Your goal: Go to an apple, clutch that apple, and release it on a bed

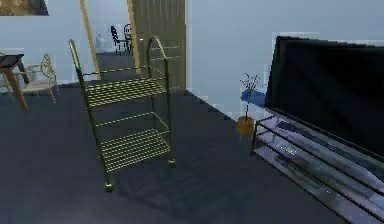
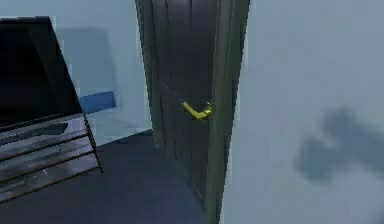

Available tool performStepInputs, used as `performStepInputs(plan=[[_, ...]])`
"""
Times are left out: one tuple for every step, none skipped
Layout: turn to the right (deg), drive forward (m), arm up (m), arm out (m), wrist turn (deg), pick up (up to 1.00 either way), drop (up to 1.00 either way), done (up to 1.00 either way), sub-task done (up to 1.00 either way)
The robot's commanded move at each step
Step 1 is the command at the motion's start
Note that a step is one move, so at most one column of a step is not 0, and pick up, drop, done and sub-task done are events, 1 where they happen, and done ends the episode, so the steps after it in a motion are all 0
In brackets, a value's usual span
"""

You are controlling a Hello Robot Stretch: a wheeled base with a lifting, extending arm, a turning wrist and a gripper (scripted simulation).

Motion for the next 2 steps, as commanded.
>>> performStepInputs(plan=[[-45.0,0.0,0.0,0.0,0.0,0.0,0.0,0.0,0.0],[-9.0,0.0,0.0,0.0,0.0,0.0,0.0,0.0,0.0]])
